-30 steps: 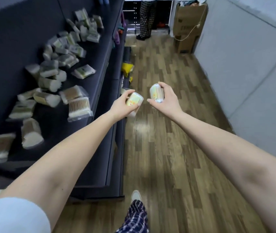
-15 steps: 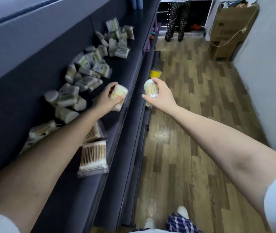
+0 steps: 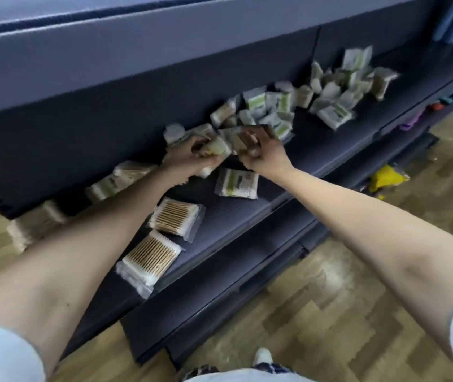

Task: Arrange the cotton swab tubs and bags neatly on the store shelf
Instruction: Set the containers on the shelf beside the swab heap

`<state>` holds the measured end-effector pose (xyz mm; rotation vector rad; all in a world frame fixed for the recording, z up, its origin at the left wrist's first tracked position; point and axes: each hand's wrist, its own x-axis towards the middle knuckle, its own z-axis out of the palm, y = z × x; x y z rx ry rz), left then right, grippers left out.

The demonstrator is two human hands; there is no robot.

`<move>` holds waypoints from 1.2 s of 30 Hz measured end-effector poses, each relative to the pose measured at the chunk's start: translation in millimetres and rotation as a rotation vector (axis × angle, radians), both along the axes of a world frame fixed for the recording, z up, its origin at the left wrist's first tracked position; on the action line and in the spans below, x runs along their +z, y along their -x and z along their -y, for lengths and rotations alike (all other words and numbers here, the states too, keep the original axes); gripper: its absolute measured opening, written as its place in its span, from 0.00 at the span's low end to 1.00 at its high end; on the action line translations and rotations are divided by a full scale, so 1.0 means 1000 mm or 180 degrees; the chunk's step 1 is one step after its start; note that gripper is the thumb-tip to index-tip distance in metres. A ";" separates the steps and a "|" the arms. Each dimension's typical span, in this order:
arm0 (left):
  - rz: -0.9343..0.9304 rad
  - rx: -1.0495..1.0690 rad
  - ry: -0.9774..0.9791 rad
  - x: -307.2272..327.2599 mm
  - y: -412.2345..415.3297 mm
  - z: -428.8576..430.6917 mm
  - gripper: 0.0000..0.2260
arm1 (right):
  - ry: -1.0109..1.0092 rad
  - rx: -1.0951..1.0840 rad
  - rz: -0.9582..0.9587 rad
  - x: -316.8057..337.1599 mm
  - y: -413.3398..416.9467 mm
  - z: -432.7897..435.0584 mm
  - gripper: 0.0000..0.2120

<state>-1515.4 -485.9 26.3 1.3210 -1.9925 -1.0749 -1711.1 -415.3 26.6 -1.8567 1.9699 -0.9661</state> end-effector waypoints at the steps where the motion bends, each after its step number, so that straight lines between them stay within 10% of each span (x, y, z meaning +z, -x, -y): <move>1: -0.0048 0.0110 0.0007 0.005 -0.005 -0.002 0.26 | 0.0004 -0.0014 -0.0014 0.006 0.004 0.011 0.30; 16: 0.0321 0.2118 0.0415 0.041 -0.199 -0.088 0.17 | 0.0463 0.1665 0.0393 0.031 -0.168 0.058 0.21; 36: 0.0354 0.2279 0.0642 0.040 -0.286 -0.073 0.29 | 0.0463 0.1897 0.0330 0.019 -0.279 0.084 0.21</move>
